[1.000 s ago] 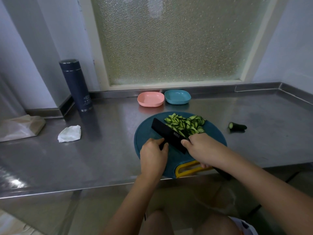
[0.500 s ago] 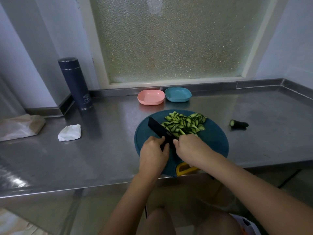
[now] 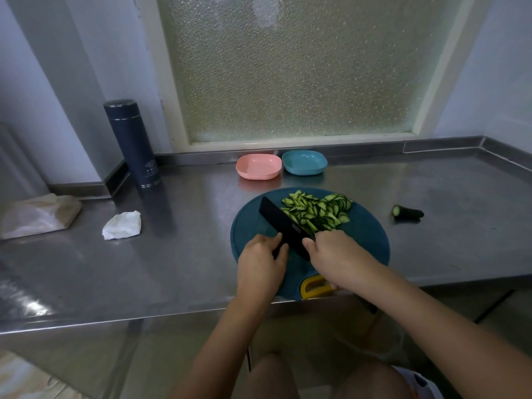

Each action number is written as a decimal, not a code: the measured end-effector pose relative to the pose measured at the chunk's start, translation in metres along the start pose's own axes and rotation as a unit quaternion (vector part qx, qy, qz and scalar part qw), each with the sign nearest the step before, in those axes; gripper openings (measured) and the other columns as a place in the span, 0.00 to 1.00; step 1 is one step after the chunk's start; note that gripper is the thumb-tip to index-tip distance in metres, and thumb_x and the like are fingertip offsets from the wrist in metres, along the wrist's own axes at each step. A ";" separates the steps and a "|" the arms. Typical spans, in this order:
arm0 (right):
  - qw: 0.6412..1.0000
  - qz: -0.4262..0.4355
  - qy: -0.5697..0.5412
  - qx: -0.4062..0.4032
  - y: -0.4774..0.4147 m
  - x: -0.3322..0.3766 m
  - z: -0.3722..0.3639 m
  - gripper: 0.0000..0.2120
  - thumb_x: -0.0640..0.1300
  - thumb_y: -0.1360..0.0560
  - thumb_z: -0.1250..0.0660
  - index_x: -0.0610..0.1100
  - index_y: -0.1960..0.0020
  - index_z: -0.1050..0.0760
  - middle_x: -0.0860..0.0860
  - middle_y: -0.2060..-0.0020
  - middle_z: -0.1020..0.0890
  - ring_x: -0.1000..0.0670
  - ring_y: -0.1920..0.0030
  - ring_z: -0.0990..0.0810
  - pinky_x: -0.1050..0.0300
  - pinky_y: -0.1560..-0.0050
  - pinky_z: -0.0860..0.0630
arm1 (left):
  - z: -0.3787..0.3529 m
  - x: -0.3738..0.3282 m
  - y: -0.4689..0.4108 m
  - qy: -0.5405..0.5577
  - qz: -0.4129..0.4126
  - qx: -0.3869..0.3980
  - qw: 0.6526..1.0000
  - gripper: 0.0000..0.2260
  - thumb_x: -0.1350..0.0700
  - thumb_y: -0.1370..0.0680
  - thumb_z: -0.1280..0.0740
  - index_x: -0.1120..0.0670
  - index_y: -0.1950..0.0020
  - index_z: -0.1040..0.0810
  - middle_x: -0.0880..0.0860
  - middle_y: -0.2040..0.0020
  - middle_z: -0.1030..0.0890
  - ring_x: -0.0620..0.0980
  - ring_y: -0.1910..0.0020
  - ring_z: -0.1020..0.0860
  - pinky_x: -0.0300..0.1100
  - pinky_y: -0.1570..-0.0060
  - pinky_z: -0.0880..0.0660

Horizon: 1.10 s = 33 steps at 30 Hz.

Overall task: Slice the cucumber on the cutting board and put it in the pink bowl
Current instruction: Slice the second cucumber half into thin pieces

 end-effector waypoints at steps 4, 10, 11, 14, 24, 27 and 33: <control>1.000 0.007 -0.002 -0.006 0.002 0.000 0.002 0.20 0.51 0.17 0.51 0.39 0.51 0.26 0.48 0.69 0.28 0.52 0.72 0.30 0.58 0.68 0.30 | -0.001 0.001 0.001 -0.001 -0.008 -0.005 1.000 0.16 0.52 0.21 0.37 0.54 0.35 0.24 0.53 0.45 0.21 0.49 0.47 0.24 0.34 0.52 0.34; 1.000 0.006 0.009 -0.001 0.002 0.002 0.000 0.20 0.51 0.17 0.51 0.39 0.50 0.26 0.48 0.69 0.29 0.52 0.71 0.30 0.58 0.67 0.30 | -0.002 0.000 0.001 -0.003 -0.011 -0.012 1.000 0.15 0.53 0.21 0.37 0.56 0.36 0.24 0.54 0.44 0.20 0.51 0.46 0.24 0.38 0.50 0.31; 1.000 0.008 0.015 -0.001 0.002 0.003 -0.001 0.20 0.51 0.17 0.51 0.39 0.52 0.26 0.49 0.69 0.28 0.52 0.71 0.30 0.58 0.67 0.30 | -0.003 0.000 0.002 -0.004 -0.012 -0.013 1.000 0.15 0.53 0.21 0.37 0.56 0.36 0.24 0.54 0.44 0.20 0.51 0.46 0.24 0.38 0.49 0.31; 0.999 0.019 0.030 -0.012 0.000 0.004 -0.003 0.18 0.50 0.17 0.50 0.42 0.58 0.29 0.50 0.68 0.29 0.53 0.69 0.31 0.60 0.71 0.35 | -0.003 0.001 0.002 -0.008 -0.016 -0.014 1.000 0.15 0.53 0.21 0.37 0.56 0.37 0.23 0.54 0.45 0.20 0.51 0.46 0.24 0.38 0.50 0.31; 0.999 0.020 0.025 -0.016 -0.007 0.003 -0.011 0.20 0.50 0.17 0.49 0.38 0.52 0.24 0.50 0.67 0.29 0.48 0.63 0.27 0.57 0.64 0.32 | -0.004 0.002 0.002 -0.003 -0.022 -0.024 0.999 0.14 0.54 0.22 0.35 0.56 0.38 0.22 0.55 0.48 0.19 0.51 0.49 0.23 0.35 0.54 0.34; 1.000 0.006 0.007 -0.008 -0.006 -0.002 -0.008 0.20 0.50 0.17 0.49 0.38 0.52 0.24 0.49 0.67 0.28 0.48 0.65 0.26 0.56 0.62 0.29 | -0.003 0.001 0.002 0.000 -0.027 -0.025 0.999 0.14 0.54 0.22 0.35 0.56 0.38 0.22 0.55 0.47 0.19 0.51 0.49 0.23 0.36 0.53 0.33; 1.000 -0.003 0.003 0.005 0.003 -0.004 -0.005 0.22 0.52 0.17 0.51 0.39 0.51 0.25 0.47 0.71 0.25 0.50 0.74 0.25 0.55 0.67 0.24 | -0.004 0.002 0.002 -0.001 -0.027 -0.026 0.999 0.14 0.54 0.22 0.35 0.56 0.38 0.22 0.54 0.47 0.19 0.50 0.49 0.23 0.37 0.52 0.31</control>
Point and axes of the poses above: each hand's wrist, its own y-axis away from the middle knuckle, its own z-axis out of the back of the hand, x = y × z, the point moved 1 cm from there along -y, towards the middle knuckle
